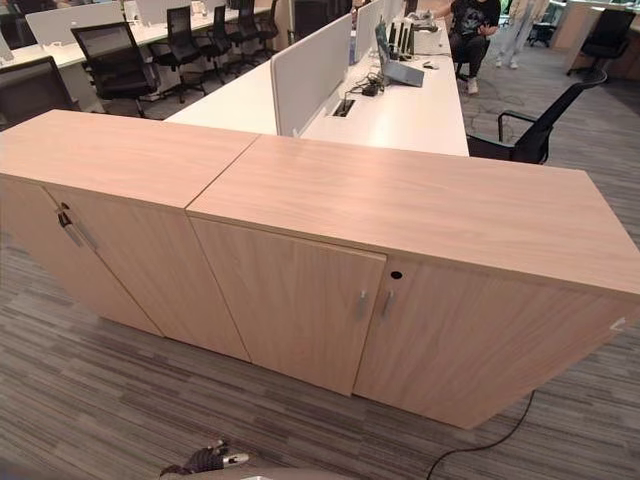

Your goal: Put the empty folder in the office cabinet

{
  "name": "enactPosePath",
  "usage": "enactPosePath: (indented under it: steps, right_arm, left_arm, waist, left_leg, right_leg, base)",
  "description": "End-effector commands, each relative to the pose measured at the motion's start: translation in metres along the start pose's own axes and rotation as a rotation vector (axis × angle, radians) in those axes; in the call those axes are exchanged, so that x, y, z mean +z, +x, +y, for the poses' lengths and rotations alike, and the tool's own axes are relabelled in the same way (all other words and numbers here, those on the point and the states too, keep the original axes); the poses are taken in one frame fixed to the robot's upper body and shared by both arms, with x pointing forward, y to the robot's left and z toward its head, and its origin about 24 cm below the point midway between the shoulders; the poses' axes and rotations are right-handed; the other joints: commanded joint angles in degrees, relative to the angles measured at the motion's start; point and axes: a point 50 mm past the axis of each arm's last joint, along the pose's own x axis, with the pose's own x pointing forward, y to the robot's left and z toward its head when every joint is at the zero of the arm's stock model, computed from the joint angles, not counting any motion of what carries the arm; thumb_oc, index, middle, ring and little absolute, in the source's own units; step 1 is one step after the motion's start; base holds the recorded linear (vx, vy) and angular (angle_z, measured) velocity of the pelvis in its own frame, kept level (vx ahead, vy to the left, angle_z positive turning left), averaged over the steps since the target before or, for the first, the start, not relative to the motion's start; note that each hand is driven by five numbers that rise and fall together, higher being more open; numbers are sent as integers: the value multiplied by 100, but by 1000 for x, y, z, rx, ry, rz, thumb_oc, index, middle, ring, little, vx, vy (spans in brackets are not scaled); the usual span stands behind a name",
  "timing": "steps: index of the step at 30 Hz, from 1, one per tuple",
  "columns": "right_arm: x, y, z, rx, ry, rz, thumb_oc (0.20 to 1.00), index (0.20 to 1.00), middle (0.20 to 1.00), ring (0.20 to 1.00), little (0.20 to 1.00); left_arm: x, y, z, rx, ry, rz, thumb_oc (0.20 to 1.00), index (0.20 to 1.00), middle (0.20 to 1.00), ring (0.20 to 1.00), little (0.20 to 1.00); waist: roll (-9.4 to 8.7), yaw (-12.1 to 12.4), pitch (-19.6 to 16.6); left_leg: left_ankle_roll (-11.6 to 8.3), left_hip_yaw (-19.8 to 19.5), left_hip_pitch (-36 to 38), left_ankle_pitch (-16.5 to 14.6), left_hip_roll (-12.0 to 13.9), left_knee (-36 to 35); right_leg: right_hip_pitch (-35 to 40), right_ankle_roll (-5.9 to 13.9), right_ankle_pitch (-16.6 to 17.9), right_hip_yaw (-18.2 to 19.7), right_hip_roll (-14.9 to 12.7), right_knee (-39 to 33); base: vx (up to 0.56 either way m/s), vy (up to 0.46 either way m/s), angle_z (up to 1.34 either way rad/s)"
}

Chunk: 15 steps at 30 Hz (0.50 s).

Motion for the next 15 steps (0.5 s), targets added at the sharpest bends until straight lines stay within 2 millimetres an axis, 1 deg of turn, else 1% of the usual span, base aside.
enactPosePath:
  steps: [1, 3, 7, 15]
  right_arm:
    - [22, 2, 12, 21, -141, -35, 1000, 1000, 1000, 1000, 1000]
    - [25, 2, 12, 17, -168, -44, 1000, 1000, 1000, 1000, 1000]
    - [29, 2, 13, 16, -167, -66, 1000, 1000, 1000, 1000, 1000]
    - [31, 2, 16, 19, -174, -71, 1000, 1000, 1000, 1000, 1000]
  left_arm:
    - [21, 4, 16, 59, 29, -58, 1000, 1000, 1000, 1000, 1000]
    - [22, 5, 17, 65, 46, -59, 1000, 1000, 1000, 1000, 1000]
    - [21, 5, 17, 71, 59, -56, 1000, 1000, 1000, 1000, 1000]
    - [20, 5, 15, 68, 56, -49, 1000, 1000, 1000, 1000, 1000]
  waist:
    - [-18, -33, 260]
    - [-7, -31, 246]
    - [5, -35, 237]
    - [15, -49, 247]
  left_leg:
    - [-108, -333, 52, -451, 4, 50]
    - [-104, -333, 62, -464, 1, 50]
    - [-104, -326, 67, -471, 4, 50]
    - [-100, -321, 72, -484, 10, 50]
  right_leg:
    - [145, 93, -187, -500, 205, 24]
    - [140, 93, -189, -493, 212, 24]
    - [140, 91, -193, -475, 221, 24]
    - [104, 86, -176, -434, 237, 24]
  base:
    - [0, 0, 0]
    - [0, 0, 0]
    - [0, 0, 0]
    - [0, 0, 0]
